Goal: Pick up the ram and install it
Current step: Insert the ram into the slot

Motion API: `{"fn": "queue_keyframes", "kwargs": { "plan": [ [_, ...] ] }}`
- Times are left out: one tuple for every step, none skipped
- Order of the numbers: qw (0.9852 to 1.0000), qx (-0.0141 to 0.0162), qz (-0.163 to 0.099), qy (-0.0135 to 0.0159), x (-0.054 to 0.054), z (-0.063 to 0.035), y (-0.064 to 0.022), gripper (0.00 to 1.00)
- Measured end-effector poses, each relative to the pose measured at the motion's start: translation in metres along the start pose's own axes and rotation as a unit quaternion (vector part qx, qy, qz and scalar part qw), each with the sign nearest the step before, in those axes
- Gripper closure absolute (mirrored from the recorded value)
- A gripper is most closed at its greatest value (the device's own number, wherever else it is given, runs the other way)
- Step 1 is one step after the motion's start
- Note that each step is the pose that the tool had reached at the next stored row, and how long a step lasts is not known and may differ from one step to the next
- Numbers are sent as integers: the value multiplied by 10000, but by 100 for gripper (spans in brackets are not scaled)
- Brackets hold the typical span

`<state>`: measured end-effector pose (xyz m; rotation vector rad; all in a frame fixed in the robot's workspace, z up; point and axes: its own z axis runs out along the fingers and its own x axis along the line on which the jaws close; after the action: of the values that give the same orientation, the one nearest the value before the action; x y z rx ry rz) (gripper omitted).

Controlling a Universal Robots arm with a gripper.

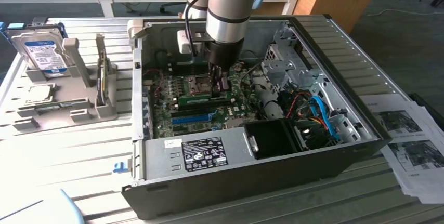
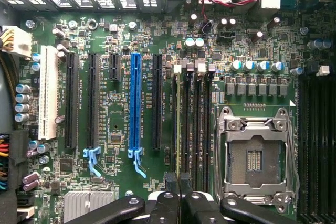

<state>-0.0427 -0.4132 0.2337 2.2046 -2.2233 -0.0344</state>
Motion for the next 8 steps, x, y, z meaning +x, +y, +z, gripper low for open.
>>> {"fn": "queue_keyframes", "kwargs": {
  "plan": [
    [10000,0,0,0,0,3,0,89],
    [10000,0,0,0,0,5,0,89],
    [10000,0,0,0,0,5,0,89],
    [10000,0,0,1,0,5,0,89],
    [10000,0,0,0,0,6,0,89],
    [10000,0,0,0,0,7,0,89],
    [10000,1,0,-2,0,11,0,89],
    [10000,0,0,0,0,12,0,89]
  ]
}}
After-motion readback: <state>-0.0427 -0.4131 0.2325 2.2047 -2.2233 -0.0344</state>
